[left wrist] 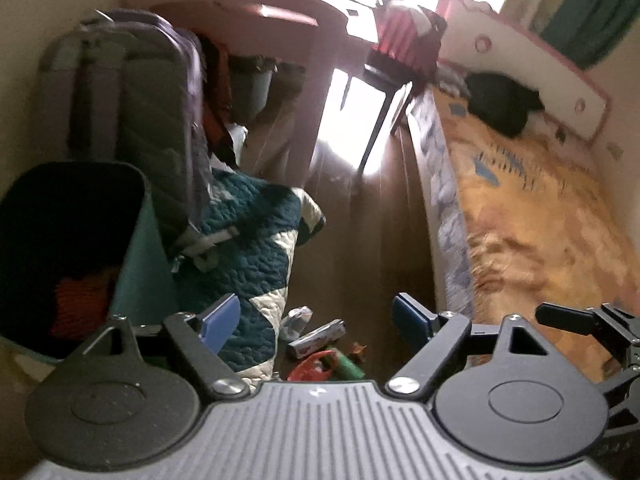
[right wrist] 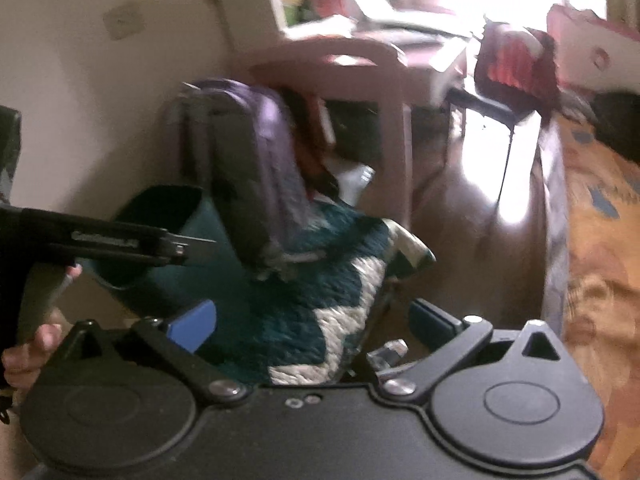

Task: Collect trash
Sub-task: 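Move both tools back toward the remaining trash on the floor, then grasp the red plastic bag with the left tool while the right tool grasps the snack stick packet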

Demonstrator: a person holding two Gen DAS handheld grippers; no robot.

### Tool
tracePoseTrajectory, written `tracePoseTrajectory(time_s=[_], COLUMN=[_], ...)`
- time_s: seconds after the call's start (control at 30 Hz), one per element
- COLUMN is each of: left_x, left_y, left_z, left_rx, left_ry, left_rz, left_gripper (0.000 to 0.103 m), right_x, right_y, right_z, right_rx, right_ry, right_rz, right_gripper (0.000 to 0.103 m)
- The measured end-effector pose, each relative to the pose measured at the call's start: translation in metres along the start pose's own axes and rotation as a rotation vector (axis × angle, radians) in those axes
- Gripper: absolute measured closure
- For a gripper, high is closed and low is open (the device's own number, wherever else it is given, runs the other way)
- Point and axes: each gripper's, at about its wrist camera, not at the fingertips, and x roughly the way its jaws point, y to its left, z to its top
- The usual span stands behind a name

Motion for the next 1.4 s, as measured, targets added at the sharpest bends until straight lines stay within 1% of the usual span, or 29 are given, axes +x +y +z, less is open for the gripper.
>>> tracePoseTrajectory(time_s=[0.13,0.23,0.27,0.4,0.53,0.6,0.7,0.77,0.97,1.07,1.13,1.2,1.27,1.37,1.4], left_x=[0.062,0.121,0.138,0.218,0.285,0.32,0.368,0.4,0.486,0.528,0.552,0.576,0.592,0.612,0.617], left_y=[-0.011,-0.017,-0.019,-0.035,-0.045,-0.05,-0.05,-0.048,-0.035,-0.023,-0.015,-0.007,-0.002,0.005,0.007], left_z=[-0.03,-0.059,-0.068,-0.109,-0.143,-0.161,-0.183,-0.199,-0.237,-0.256,-0.266,-0.276,-0.284,-0.298,-0.303], left_rx=[0.051,0.046,0.041,0.042,0.033,0.026,0.012,0.008,-0.024,-0.044,-0.063,-0.082,-0.091,-0.092,-0.086], left_ry=[0.017,0.069,0.086,0.145,0.198,0.24,0.295,0.323,0.394,0.449,0.474,0.498,0.518,0.54,0.545], left_rz=[0.011,0.007,0.007,0.051,0.065,0.068,0.062,0.086,0.14,0.163,0.177,0.193,0.201,0.211,0.212], left_gripper=[0.019,0.019,0.019,0.019,0.019,0.019,0.019,0.019,0.019,0.019,0.019,0.019,0.019,0.019,0.019], right_x=[0.045,0.088,0.101,0.152,0.198,0.22,0.255,0.277,0.34,0.37,0.389,0.409,0.429,0.454,0.462], right_y=[-0.037,-0.065,-0.072,-0.097,-0.12,-0.13,-0.144,-0.151,-0.172,-0.179,-0.181,-0.183,-0.183,-0.183,-0.184], right_z=[-0.044,-0.087,-0.101,-0.16,-0.213,-0.236,-0.262,-0.279,-0.327,-0.351,-0.367,-0.382,-0.397,-0.415,-0.421], right_rx=[0.032,0.048,0.044,0.043,0.049,0.057,0.063,0.058,0.062,0.075,0.064,0.055,0.041,0.03,0.029], right_ry=[0.019,0.06,0.076,0.136,0.196,0.22,0.241,0.249,0.297,0.33,0.36,0.392,0.425,0.47,0.479], right_rz=[-0.073,-0.113,-0.115,-0.135,-0.145,-0.145,-0.137,-0.119,-0.109,-0.1,-0.094,-0.091,-0.096,-0.101,-0.102], right_gripper=[0.0,0.0,0.0,0.0,0.0,0.0,0.0,0.0,0.0,0.001,0.004,0.009,0.011,0.021,0.022])
